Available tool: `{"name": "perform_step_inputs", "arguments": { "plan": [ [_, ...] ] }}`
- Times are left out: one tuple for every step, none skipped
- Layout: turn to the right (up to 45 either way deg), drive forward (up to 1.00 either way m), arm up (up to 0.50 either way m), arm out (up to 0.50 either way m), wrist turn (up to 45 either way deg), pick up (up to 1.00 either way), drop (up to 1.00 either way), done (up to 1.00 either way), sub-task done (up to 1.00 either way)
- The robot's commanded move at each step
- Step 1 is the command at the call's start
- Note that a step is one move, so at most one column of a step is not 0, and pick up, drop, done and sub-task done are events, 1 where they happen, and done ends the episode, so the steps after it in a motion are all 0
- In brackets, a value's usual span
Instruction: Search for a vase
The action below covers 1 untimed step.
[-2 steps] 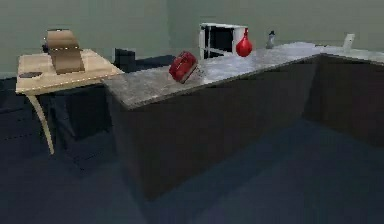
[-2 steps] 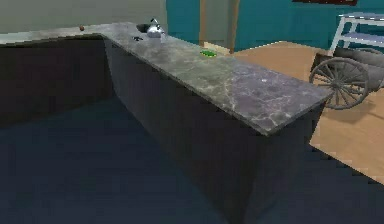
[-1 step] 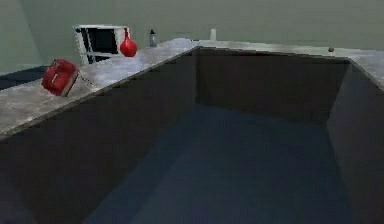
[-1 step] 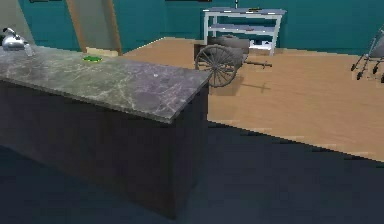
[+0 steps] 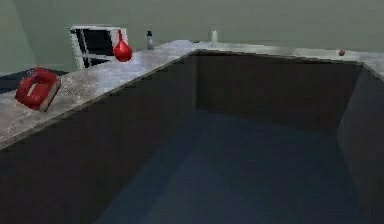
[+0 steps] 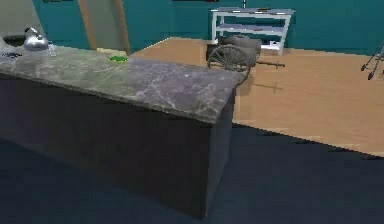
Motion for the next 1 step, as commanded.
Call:
{"name": "perform_step_inputs", "arguments": {
  "plan": [
    [3.0, 0.00, 0.00, 0.00, 0.0, 0.00, 0.00, 0.00, 0.00]
  ]
}}
